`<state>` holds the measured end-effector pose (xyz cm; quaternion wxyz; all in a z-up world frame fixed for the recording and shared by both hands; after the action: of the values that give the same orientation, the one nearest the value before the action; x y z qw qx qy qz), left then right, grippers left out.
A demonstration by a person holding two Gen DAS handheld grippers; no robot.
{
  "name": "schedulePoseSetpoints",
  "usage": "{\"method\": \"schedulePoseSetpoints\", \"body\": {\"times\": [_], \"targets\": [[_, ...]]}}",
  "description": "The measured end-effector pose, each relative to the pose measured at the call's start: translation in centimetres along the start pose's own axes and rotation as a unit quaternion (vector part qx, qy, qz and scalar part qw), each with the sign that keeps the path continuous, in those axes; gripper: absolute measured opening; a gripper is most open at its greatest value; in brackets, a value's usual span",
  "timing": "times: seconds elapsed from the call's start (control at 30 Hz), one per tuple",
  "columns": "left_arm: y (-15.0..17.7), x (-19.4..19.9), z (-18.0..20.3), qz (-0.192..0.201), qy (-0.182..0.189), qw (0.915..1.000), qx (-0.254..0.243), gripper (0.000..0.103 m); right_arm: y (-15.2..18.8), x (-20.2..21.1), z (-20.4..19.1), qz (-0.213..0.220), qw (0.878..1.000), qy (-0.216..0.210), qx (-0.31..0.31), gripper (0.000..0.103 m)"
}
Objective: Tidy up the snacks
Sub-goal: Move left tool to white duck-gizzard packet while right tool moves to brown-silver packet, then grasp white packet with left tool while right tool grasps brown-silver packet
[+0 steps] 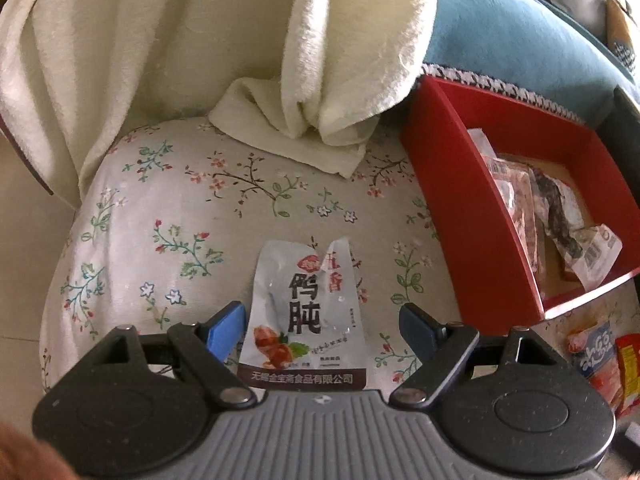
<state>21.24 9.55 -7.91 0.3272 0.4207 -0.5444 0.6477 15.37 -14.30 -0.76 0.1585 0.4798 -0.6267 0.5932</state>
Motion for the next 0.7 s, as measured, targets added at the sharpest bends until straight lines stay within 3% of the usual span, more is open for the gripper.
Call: {"method": "schedulePoseSetpoints", "body": {"times": [0.27, 0.43, 0.7], "targets": [[-0.3, -0.3, -0.3, 0.005, -0.023, 0.9997, -0.007, 0.076, 0.4, -1.4, -3.6, -0.011, 0.997, -0.035, 0.07, 0.101], [-0.5, -0.1, -0.3, 0.018, -0.038, 0.9989, -0.018, 0.051, 1.2, -2.4, -5.0, -0.015, 0.994, -0.047, 0.095, 0.097], [-0.5, 0.5, 0.0, 0.022, -0.026, 0.9991, -0.026, 0.048, 1.1, -4.4, -9.3, -0.023, 0.981, -0.073, 0.18, 0.091]]}}
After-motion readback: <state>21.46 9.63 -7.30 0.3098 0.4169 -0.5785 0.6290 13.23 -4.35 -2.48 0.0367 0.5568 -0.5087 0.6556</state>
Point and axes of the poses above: each gripper's, at about its wrist camera, not at the fingertips, and x roughly against the way its jaws point, z to its right, y to its underside, the point moved 3 cm from there along -x, roughly the way its jaws point, and after that the axes turned 6 degrees about -y, right-handed, at the moved point
